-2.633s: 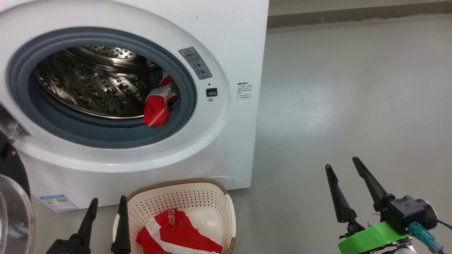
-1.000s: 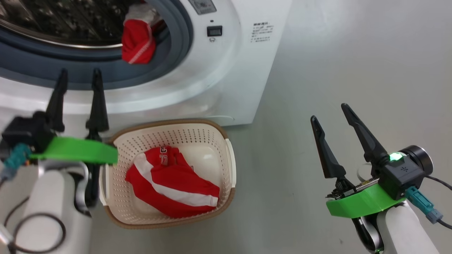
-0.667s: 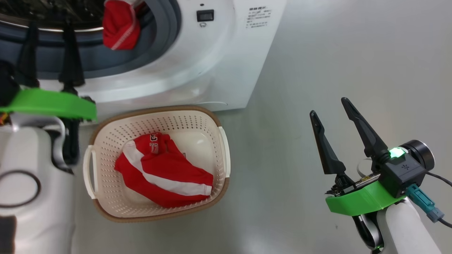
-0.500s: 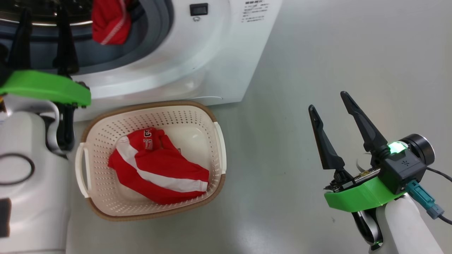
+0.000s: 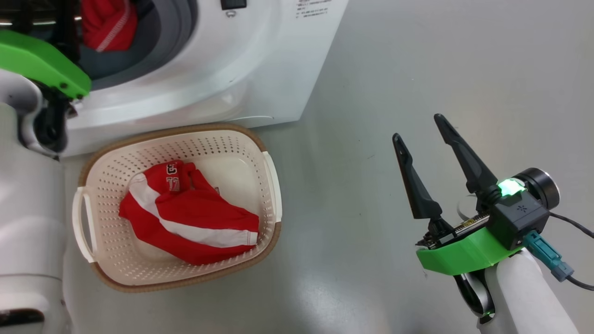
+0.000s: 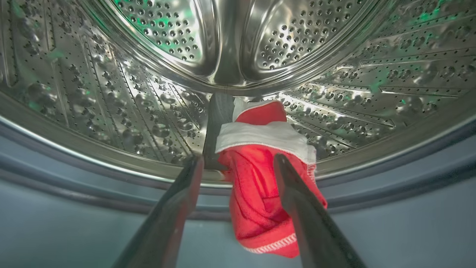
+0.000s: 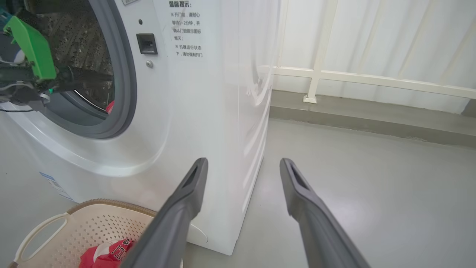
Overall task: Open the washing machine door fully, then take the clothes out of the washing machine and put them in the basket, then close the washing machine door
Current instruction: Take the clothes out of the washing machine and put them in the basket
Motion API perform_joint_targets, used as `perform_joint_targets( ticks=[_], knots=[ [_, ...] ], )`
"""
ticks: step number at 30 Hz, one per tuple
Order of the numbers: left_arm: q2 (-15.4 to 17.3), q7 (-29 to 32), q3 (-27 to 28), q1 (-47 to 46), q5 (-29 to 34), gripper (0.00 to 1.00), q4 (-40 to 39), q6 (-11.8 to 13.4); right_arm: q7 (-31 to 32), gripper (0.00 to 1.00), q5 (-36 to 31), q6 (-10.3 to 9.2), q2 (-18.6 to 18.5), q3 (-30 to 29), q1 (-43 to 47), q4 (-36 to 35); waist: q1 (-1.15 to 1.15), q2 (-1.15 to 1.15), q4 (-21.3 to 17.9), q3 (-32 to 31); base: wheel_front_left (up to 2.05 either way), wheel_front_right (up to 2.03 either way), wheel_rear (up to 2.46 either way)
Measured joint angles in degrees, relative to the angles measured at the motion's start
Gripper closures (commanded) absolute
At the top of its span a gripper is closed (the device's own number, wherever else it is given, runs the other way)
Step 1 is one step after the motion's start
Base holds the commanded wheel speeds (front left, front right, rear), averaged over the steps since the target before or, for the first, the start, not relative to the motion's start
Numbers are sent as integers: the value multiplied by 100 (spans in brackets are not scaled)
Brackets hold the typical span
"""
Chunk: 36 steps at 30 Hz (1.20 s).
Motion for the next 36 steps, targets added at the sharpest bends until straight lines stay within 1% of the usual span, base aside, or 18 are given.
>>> perform_joint_targets(
  ticks=[5, 11, 19, 25, 26, 27, 28, 36],
  knots=[
    [11, 421, 66, -313, -272, 0, 344, -15, 0, 0, 27, 0, 0, 126, -3, 35, 0, 0, -72, 87, 0, 0, 0],
    [79, 960, 37, -489, -371, 0, 731, -58, 0, 0, 131, 0, 3, 234, -135, 66, 0, 0, -163, 155, 0, 0, 0],
    [100, 1249, -32, -656, -422, 0, 955, -62, 0, 0, 160, 0, 3, 325, -205, 67, 0, 0, -271, 227, 0, 0, 0],
    [154, 1240, -121, -741, -422, 0, 1014, -66, 0, 0, 256, 0, 3, 331, -207, 48, 0, 0, -338, 276, 0, 0, 0],
    [154, 1193, -148, -751, -422, 40, 998, -67, 0, 0, 256, 0, 3, 326, -207, 42, 0, 0, -343, 286, 0, 0, 0],
    [152, 1138, -168, -753, -422, 97, 976, -69, 0, 0, 256, 0, 3, 323, -207, 36, 0, 0, -346, 295, 0, 0, 0],
    [153, 1087, -197, -753, -421, 100, 953, -100, 0, 0, 256, 0, 3, 319, -207, 35, 0, 0, -345, 304, 0, 0, 0],
    [229, 531, -470, -739, -320, 100, 854, -110, 0, 0, 303, 0, 3, 302, -210, 36, 0, 0, -293, 293, 0, 0, 0]
  ],
)
